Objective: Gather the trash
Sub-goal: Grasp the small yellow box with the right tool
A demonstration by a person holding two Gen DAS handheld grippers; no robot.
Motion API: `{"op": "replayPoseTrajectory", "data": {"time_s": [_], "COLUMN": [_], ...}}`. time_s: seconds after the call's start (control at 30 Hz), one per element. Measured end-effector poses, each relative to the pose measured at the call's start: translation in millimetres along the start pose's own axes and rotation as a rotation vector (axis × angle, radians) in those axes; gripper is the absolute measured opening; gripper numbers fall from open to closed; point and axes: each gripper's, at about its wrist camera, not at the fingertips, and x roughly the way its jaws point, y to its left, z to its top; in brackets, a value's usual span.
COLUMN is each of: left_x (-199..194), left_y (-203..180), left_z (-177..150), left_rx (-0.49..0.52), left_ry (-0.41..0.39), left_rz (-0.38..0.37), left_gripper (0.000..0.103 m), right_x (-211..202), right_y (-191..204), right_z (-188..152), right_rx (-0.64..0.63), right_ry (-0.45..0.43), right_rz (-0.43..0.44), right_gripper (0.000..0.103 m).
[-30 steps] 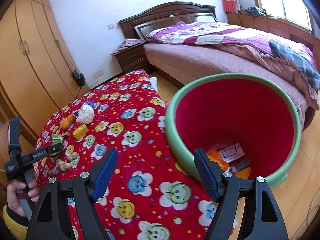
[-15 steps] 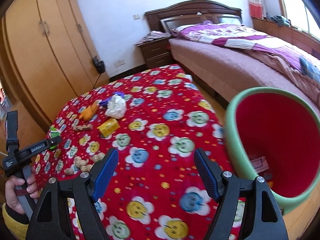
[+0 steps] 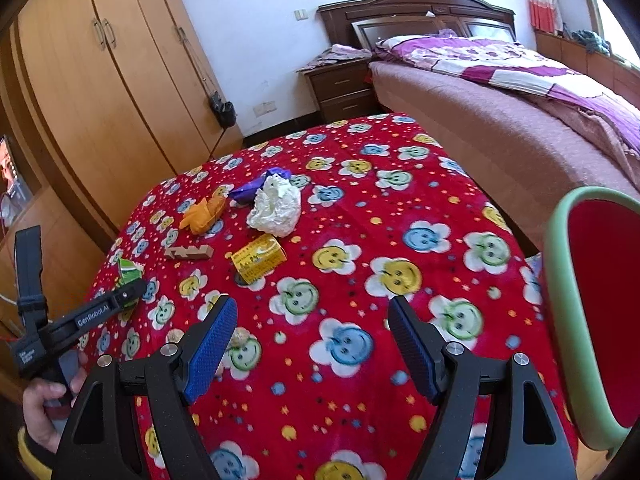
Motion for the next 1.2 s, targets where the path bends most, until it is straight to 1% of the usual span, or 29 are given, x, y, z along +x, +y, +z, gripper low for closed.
{"op": "replayPoseTrajectory", "data": {"time_s": [0.4,0.5,0.63,0.77,0.83,0.9,0.97,1.2], "left_x": [10.3,11.0,11.4,12.1,12.2,12.4,11.4,-2.4], "left_y": [-5.4,-6.5,-5.7,-5.1,-5.1,-5.4,-5.9,-8.7], "left_z": [-0.8,-1.1,-1.5,-1.7,-1.9,-2.3,-2.9,-5.4], "left_rx": [-0.002,-0.002,-0.007,-0.011,-0.015,-0.021,-0.023,-0.019], "left_ry": [0.006,0.005,0.005,0.007,0.005,0.005,0.006,-0.009], "left_rz": [-0.006,-0.011,-0.020,-0.024,-0.027,-0.032,-0.037,-0.054], "left_gripper": [0.051,0.051,0.051,0.051,0.051,0.051,0.051,0.051], "right_x": [39.9,56.5,74.3,81.3,82.3,82.1,81.3,72.1], "right_y": [24.9,35.0,40.9,44.2,44.0,44.4,43.4,34.7], "right_z": [12.3,17.3,22.0,23.2,22.8,22.2,21.8,18.5], "right_rx": [-0.054,-0.094,-0.105,-0.130,-0.126,-0.128,-0.129,-0.083], "right_ry": [0.050,0.075,0.110,0.104,0.100,0.097,0.098,0.098], "right_rz": [0.027,0.022,-0.002,-0.030,-0.043,-0.054,-0.052,-0.011], "right_gripper": [0.081,0.081,0.081,0.080,0.075,0.055,0.046,0.046]}}
